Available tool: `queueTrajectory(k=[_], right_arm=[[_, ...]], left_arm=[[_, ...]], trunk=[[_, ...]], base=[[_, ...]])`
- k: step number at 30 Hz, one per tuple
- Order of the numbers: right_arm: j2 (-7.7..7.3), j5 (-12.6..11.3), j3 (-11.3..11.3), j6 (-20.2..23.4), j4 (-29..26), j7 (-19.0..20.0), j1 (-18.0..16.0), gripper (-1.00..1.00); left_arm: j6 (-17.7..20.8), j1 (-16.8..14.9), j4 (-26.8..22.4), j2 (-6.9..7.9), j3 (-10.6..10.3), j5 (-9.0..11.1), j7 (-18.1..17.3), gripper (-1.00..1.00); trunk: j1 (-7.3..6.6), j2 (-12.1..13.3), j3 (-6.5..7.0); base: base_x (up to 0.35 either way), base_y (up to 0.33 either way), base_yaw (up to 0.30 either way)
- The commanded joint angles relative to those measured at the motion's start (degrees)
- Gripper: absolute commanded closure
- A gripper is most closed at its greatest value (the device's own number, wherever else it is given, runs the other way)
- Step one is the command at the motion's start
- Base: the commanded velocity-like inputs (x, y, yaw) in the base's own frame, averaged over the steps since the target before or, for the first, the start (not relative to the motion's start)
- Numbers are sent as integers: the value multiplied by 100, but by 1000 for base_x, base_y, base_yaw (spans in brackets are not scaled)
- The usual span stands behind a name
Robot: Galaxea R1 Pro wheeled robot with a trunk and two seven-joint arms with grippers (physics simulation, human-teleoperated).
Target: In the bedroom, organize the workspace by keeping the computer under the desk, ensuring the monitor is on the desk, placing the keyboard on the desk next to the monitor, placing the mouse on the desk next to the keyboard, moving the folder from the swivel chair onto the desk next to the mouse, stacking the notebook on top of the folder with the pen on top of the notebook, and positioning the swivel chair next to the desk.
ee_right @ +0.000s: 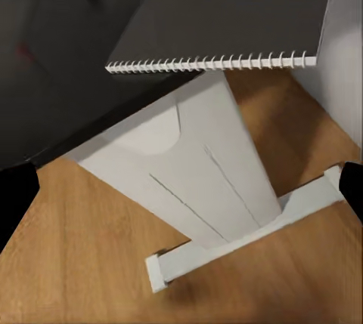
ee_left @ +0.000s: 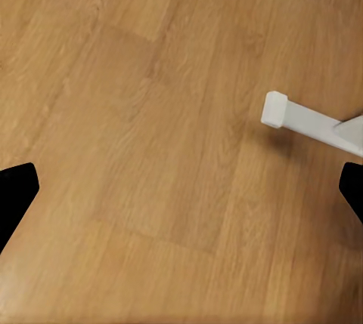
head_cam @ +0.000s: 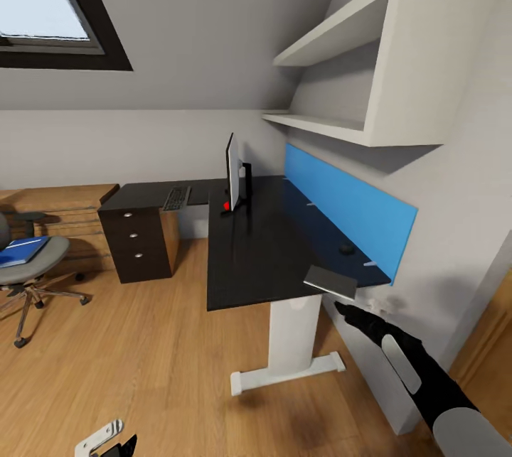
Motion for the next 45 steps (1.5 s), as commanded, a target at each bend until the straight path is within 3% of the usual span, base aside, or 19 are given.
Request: queueTrajectory(k=[1,2,9,18,23,26,34,42,45], right_arm=[[-57,-158,-26,20,2,144,17,-100],[-243,-562,-112,19,73,609,67,-100],[-403,-1368,-341,7,331,969,97,-100],[-424,-2167,-839,21,638,1021,101,-100],[-452,-2526,-994,32,693,1024,101,-100],[-547,-2648,-1038,49,710,1019,101,-100],[-634,-2707,-1094,179,700,1027,101,-100],[-647,-2833,-1563,230,680,1264,101,-100],[-643,-2847,-1643,264,666,1336,101,-100]], left_arm=[[29,3,-17,1,-3,61,35,-100],[29,2,-17,1,-6,68,32,-100],[29,4,-24,-5,-10,75,28,-100],[29,5,-49,-7,-5,81,24,-100],[29,4,-68,-7,-2,83,25,-100],[29,3,-74,-7,-2,84,26,-100],[29,2,-75,-3,-2,84,26,-100],[29,1,-75,-1,6,84,26,-100],[29,5,-75,-5,7,84,26,-100]], trunk=[[0,-4,-5],[0,-4,-5],[0,-4,-5],[0,-4,-5],[110,-204,-95],[176,-324,-149],[352,-645,-293],[527,-966,-436],[593,-1086,-490]], base=[[-9,-1,0],[-4,-1,0],[-1,0,0],[0,0,0],[0,0,0],[0,0,0],[0,0,0],[0,0,0],[0,0,0]])
